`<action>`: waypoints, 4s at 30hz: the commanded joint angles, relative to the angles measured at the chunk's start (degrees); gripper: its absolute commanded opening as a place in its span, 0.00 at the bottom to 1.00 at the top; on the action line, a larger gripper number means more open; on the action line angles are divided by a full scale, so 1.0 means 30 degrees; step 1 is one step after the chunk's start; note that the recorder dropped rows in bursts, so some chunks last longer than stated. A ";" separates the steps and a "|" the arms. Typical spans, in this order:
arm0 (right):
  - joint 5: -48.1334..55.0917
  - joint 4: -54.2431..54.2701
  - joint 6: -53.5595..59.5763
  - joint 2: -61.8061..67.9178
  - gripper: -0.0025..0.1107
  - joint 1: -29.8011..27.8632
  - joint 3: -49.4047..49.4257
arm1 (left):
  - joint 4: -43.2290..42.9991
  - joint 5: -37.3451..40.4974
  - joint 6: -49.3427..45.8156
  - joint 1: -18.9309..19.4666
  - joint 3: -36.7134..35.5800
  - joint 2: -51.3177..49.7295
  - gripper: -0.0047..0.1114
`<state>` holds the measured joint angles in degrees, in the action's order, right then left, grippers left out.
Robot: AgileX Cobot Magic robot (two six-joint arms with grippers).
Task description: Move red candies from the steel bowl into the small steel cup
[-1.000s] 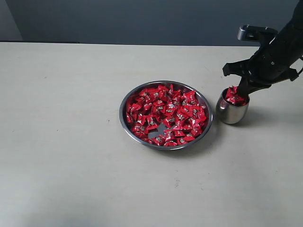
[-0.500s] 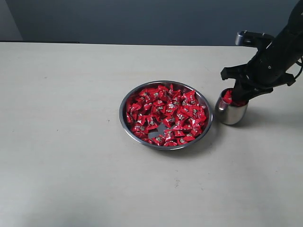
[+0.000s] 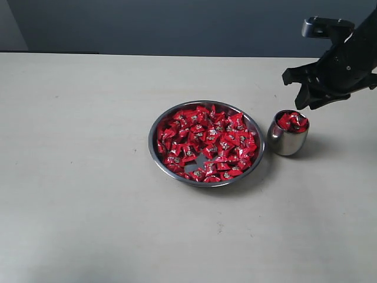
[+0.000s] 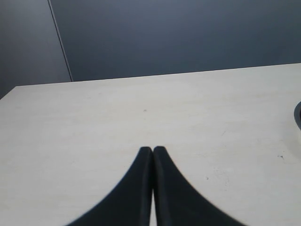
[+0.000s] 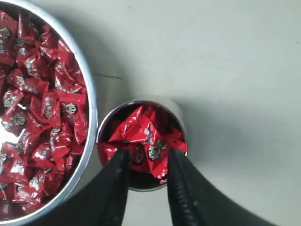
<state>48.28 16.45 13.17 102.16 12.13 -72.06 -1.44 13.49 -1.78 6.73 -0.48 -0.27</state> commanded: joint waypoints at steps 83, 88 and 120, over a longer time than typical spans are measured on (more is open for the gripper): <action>-0.4969 0.0100 -0.0041 -2.7746 0.01 -0.0038 1.3085 | -0.0038 -0.0068 0.0033 0.0039 0.0159 0.0091 0.04; -0.7177 0.0100 -0.0041 -2.9380 0.01 -0.0038 1.5294 | -0.0038 -0.0068 0.0033 0.0039 0.0159 0.0091 0.04; -0.9880 -0.5034 -0.6044 -3.4052 0.01 -0.3609 2.3770 | -0.0038 -0.0068 0.0033 0.0039 0.0159 0.0091 0.04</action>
<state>19.04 3.20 -3.36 0.39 1.68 -1.92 -1.44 13.39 -1.78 6.73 -0.48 -0.27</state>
